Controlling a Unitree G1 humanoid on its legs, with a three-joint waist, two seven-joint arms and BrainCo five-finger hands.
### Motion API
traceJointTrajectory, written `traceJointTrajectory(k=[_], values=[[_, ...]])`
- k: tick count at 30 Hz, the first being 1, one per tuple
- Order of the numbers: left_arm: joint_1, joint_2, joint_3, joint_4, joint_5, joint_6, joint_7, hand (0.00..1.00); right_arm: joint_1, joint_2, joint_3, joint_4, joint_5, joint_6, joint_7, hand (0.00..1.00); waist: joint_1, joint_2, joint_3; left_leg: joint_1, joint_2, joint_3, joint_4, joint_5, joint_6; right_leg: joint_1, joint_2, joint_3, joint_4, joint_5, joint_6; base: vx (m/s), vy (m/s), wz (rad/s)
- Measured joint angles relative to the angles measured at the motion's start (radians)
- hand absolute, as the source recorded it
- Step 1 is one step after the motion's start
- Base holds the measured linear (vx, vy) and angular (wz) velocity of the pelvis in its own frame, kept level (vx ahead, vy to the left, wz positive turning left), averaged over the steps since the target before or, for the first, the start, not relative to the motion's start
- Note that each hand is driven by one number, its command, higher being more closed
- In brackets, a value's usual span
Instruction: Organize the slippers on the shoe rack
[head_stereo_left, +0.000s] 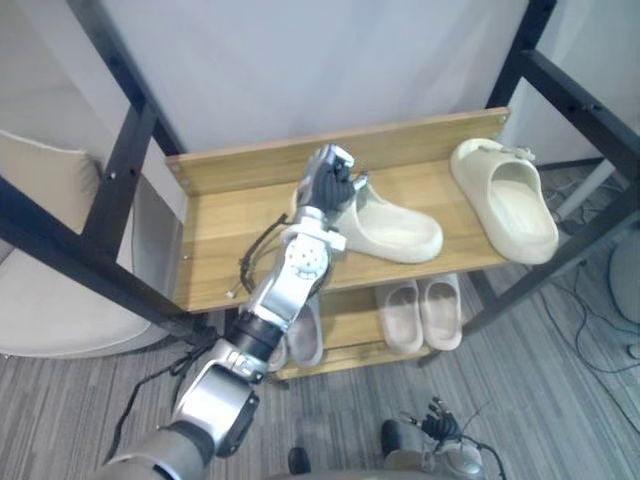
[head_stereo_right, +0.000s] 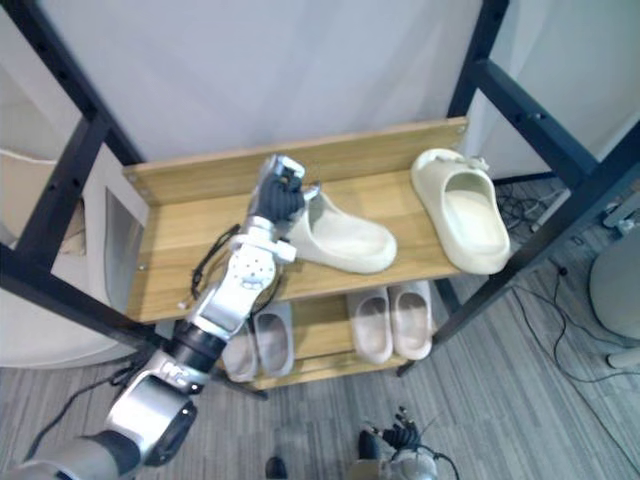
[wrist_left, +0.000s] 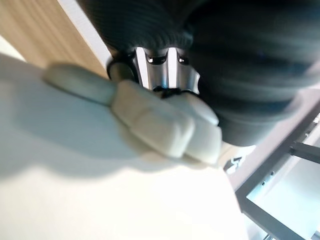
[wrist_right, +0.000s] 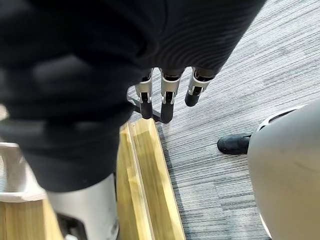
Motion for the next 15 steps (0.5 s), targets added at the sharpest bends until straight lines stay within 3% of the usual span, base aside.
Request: traceJointTrajectory(k=[3, 4, 15], values=[[0.0, 0.002, 0.005, 0.001, 0.001, -0.002, 0.0, 1.0, 0.0, 0.0, 0.0, 0.0, 0.0, 0.0, 0.0, 0.0, -0.001, -0.001, 0.001, 0.0, 0.0, 0.0, 0.0, 0.0, 0.0, 0.0, 0.0, -0.001, 0.0, 0.0, 0.0, 0.0, 0.0, 0.0], [0.001, 0.002, 0.007, 0.002, 0.001, -0.002, -0.001, 0.0, 0.0, 0.0, 0.0, 0.0, 0.0, 0.0, 0.0, 0.0, -0.001, -0.001, 0.001, 0.0, 0.0, 0.0, 0.0, 0.0, 0.0, 0.0, 0.0, -0.001, 0.0, 0.0, 0.0, 0.0, 0.0, 0.0], [0.004, 0.021, 0.013, -0.012, 0.0, -0.008, 0.0, 0.0, -0.003, 0.004, 0.003, 0.0, 0.0, 0.0, 0.001, 0.0, -0.007, -0.01, 0.006, 0.0, 0.003, -0.004, 0.0, 0.0, 0.0, 0.003, 0.002, -0.006, 0.0, 0.0, 0.0, 0.0, -0.002, 0.0]])
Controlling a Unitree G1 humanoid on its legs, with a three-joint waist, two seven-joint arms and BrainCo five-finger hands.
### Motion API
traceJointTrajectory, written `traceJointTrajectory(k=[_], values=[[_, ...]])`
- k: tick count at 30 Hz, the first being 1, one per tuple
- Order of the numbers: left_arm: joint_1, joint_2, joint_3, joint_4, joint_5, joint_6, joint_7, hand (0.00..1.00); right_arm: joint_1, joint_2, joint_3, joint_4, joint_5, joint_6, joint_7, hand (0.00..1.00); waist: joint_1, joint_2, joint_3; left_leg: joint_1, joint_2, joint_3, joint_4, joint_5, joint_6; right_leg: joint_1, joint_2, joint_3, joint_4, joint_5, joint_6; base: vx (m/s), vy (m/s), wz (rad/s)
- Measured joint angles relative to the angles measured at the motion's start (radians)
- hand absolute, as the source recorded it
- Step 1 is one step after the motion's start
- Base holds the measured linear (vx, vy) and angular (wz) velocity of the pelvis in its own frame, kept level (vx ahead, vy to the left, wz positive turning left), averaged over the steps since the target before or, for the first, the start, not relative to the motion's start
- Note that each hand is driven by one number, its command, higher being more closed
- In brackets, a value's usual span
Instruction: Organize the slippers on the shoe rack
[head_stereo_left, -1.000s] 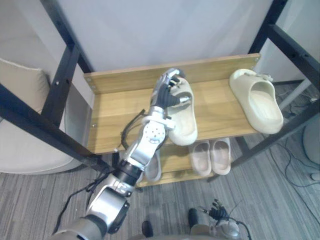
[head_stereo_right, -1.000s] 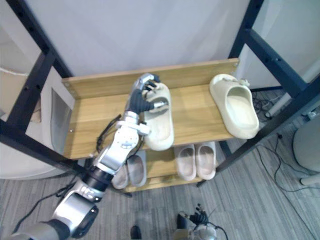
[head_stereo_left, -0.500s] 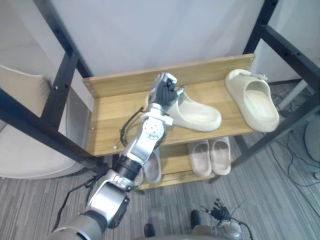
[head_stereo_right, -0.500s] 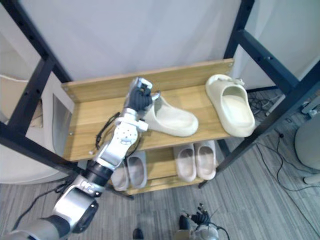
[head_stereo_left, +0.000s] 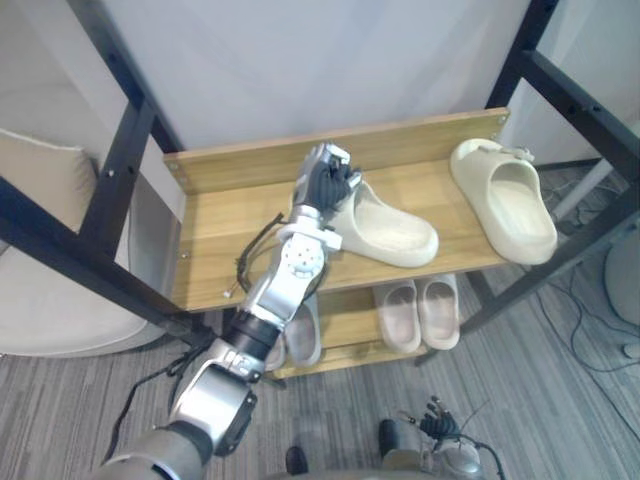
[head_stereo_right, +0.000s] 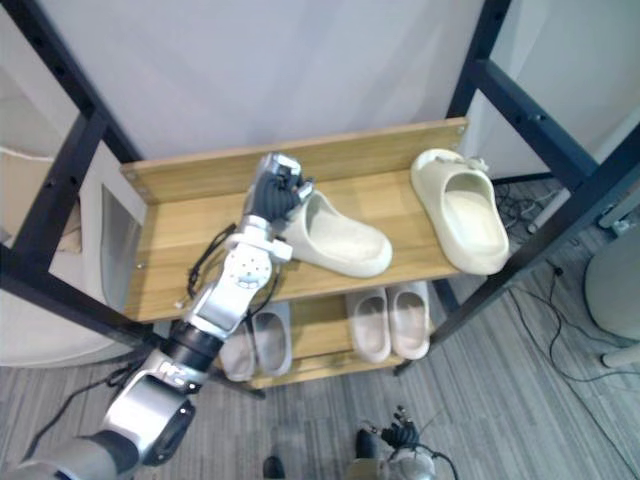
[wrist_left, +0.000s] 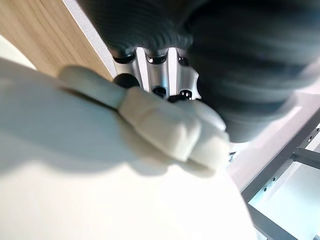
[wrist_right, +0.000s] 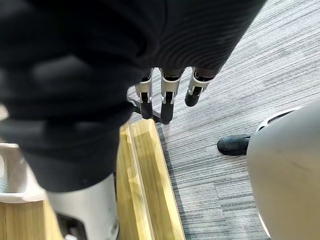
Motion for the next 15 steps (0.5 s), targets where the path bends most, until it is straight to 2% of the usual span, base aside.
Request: traceJointTrajectory(k=[9, 15], values=[[0.046, 0.016, -0.008, -0.169, -0.003, 0.004, -0.001, 0.0, 0.001, -0.002, 0.001, 0.006, 0.0, -0.001, 0.002, 0.0, 0.013, 0.0, 0.0, -0.02, 0.0, -0.007, 0.013, 0.0, 0.001, -0.008, -0.008, 0.007, 0.007, 0.001, 0.002, 0.0, -0.003, 0.02], [0.046, 0.016, -0.014, -0.282, -0.017, -0.008, -0.002, 0.0, -0.002, -0.007, 0.002, 0.019, 0.0, -0.001, 0.003, 0.0, 0.025, 0.004, -0.004, -0.022, -0.003, -0.013, 0.014, 0.002, 0.004, -0.008, -0.009, 0.006, 0.007, 0.0, 0.002, -0.02, -0.011, 0.02]])
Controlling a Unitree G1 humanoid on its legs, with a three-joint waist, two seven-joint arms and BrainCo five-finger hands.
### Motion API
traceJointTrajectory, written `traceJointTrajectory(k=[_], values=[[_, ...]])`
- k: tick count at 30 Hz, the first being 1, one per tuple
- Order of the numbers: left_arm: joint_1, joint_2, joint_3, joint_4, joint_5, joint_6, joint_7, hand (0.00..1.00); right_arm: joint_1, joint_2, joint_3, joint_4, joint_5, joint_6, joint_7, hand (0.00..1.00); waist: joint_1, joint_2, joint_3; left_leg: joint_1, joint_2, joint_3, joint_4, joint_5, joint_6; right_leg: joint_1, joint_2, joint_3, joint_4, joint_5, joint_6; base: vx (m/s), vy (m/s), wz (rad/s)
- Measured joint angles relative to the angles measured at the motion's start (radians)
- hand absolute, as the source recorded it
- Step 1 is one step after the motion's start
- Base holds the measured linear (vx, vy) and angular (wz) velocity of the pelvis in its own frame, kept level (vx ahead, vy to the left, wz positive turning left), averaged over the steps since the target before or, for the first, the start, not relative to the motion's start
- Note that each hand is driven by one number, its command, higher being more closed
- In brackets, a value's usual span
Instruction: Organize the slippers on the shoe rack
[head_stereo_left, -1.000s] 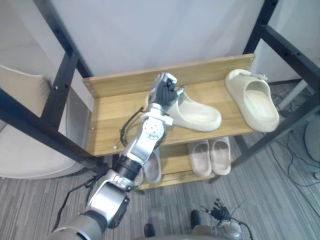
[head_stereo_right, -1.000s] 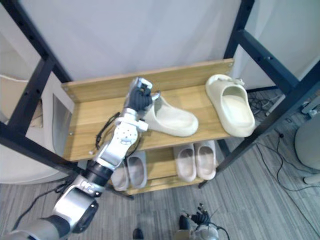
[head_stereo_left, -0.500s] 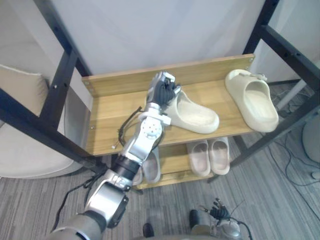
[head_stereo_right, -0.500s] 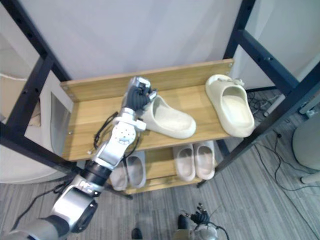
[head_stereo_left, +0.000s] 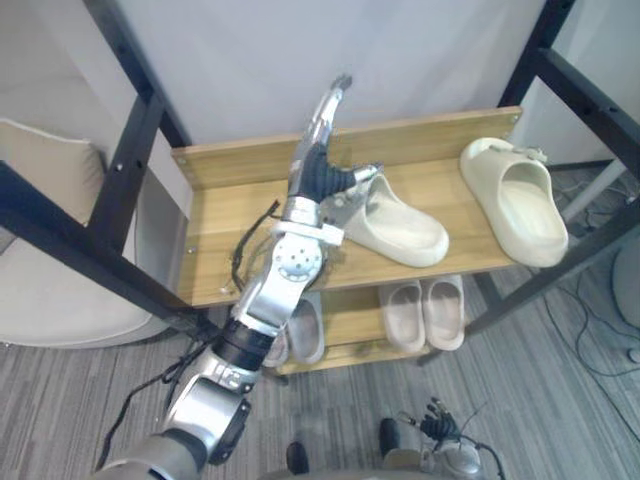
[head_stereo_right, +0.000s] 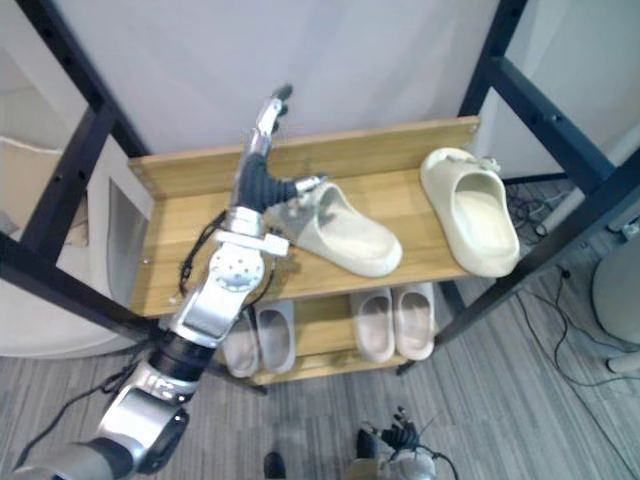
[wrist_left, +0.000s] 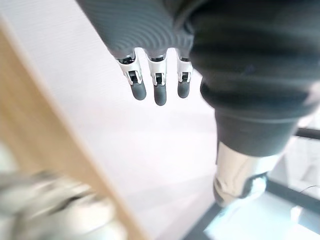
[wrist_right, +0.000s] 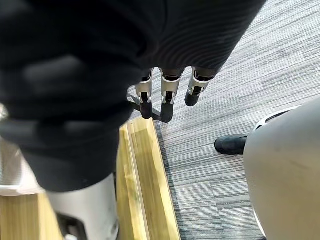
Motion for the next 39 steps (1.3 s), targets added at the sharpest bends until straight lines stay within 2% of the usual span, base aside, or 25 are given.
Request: traceJointTrajectory(k=[8, 13, 18, 25, 29, 39], values=[[0.0, -0.023, -0.048, -0.045, -0.007, -0.008, -0.017, 0.0, -0.009, -0.011, 0.006, 0.021, 0.001, 0.001, 0.004, 0.0, 0.005, 0.009, -0.007, -0.016, -0.013, -0.023, 0.013, 0.005, 0.006, 0.002, -0.01, -0.018, 0.0, -0.001, 0.002, -0.03, -0.006, 0.09], [0.0, -0.062, -0.077, -0.039, -0.006, -0.005, -0.021, 0.0, -0.009, -0.013, 0.007, 0.023, 0.002, 0.001, 0.004, 0.0, 0.006, 0.011, -0.01, -0.02, -0.014, -0.035, 0.015, 0.009, 0.01, 0.006, -0.014, -0.027, 0.0, -0.001, 0.003, -0.04, -0.012, 0.07], [0.0, -0.11, -0.101, 0.04, -0.006, 0.015, -0.028, 0.0, -0.003, -0.025, 0.024, 0.022, 0.003, 0.001, 0.003, 0.0, 0.008, 0.023, -0.026, -0.02, -0.014, -0.036, 0.015, 0.01, 0.01, 0.007, -0.016, -0.028, 0.0, 0.0, 0.004, -0.02, -0.007, 0.01], [-0.005, -0.146, -0.119, 0.126, -0.005, 0.032, -0.033, 0.0, 0.001, -0.026, 0.026, 0.015, 0.005, 0.001, -0.003, 0.0, 0.008, 0.024, -0.027, -0.022, -0.012, -0.034, 0.014, 0.012, 0.009, 0.005, -0.015, -0.027, 0.0, 0.0, 0.005, -0.02, -0.009, 0.0], [-0.013, -0.159, -0.117, 0.149, 0.001, 0.049, -0.021, 0.0, 0.02, -0.023, 0.026, -0.02, 0.008, 0.001, -0.004, 0.0, 0.008, 0.024, -0.027, -0.03, -0.01, -0.026, 0.014, 0.012, 0.008, -0.006, -0.014, -0.024, 0.0, 0.001, 0.006, 0.0, -0.006, -0.03], [-0.017, -0.15, 0.004, 0.154, 0.056, 0.067, 0.031, 0.0, 0.046, -0.017, 0.025, -0.061, 0.009, -0.008, -0.007, 0.0, 0.009, 0.021, -0.026, -0.032, -0.008, -0.008, 0.008, 0.011, 0.008, -0.019, -0.013, -0.011, 0.0, 0.001, 0.006, 0.0, -0.005, -0.03]])
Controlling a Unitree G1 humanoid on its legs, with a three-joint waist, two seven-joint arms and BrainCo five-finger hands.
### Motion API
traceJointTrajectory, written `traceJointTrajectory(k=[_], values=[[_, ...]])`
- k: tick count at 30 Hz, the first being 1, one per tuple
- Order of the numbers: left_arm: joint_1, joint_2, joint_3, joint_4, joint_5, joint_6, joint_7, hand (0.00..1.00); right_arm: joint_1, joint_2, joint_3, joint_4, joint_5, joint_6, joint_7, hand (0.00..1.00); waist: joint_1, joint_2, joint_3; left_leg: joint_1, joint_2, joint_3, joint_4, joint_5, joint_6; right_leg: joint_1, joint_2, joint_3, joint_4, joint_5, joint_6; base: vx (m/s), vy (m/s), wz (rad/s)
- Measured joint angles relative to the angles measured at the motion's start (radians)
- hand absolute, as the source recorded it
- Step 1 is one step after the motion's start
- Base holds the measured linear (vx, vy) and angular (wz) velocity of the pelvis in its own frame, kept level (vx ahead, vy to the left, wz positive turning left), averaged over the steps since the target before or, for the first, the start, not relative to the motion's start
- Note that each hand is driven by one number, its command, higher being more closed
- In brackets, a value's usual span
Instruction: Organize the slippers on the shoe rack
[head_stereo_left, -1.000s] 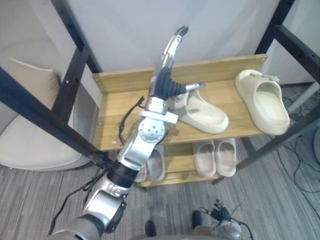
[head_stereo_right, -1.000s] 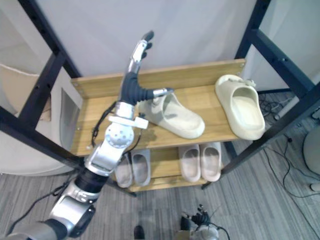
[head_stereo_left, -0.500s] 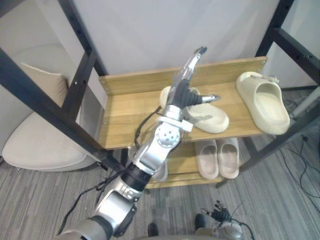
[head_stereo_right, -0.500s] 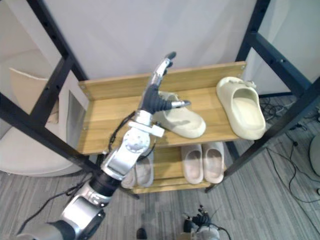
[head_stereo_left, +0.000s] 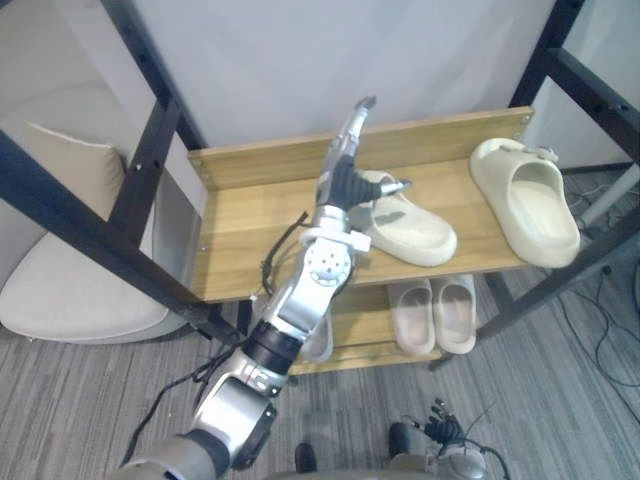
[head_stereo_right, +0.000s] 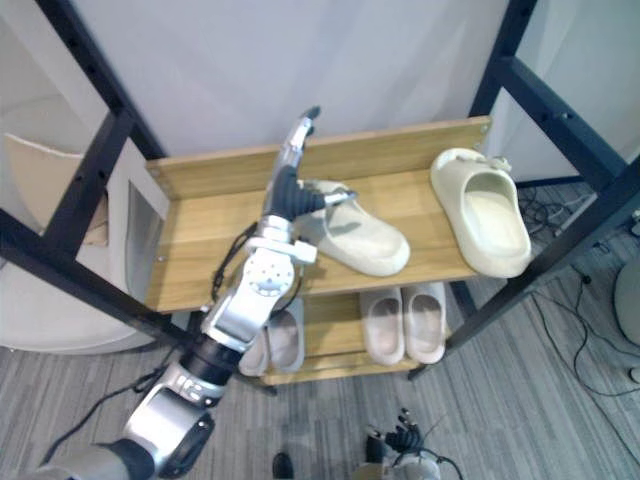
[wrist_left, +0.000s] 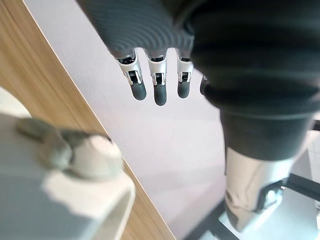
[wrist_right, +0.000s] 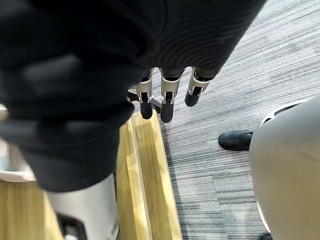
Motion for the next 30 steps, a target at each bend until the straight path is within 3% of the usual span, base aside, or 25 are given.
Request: traceJointTrajectory(k=[14, 20, 30], values=[[0.018, 0.002, 0.004, 0.006, 0.02, 0.007, -0.002, 0.0, 0.0, 0.002, 0.002, 0.0, -0.001, 0.0, -0.002, 0.0, 0.001, -0.007, 0.005, -0.003, 0.0, -0.002, 0.0, 0.0, 0.0, -0.001, 0.0, -0.001, 0.0, 0.0, 0.0, 0.0, 0.0, 0.0], [0.047, -0.006, 0.004, 0.062, 0.032, 0.028, -0.004, 0.0, -0.001, 0.01, 0.002, 0.0, -0.001, 0.0, -0.008, 0.0, 0.001, -0.02, 0.014, -0.003, 0.0, -0.002, 0.0, 0.0, 0.0, -0.002, 0.0, -0.001, 0.0, 0.0, 0.0, 0.0, 0.0, 0.0], [0.059, -0.003, 0.007, 0.104, 0.042, 0.023, -0.009, 0.0, -0.008, 0.018, 0.0, -0.001, -0.003, 0.001, -0.008, 0.0, -0.002, -0.032, 0.021, 0.013, 0.006, 0.012, -0.017, 0.0, -0.001, 0.0, 0.008, -0.004, -0.001, 0.001, -0.001, 0.0, 0.0, -0.03]])
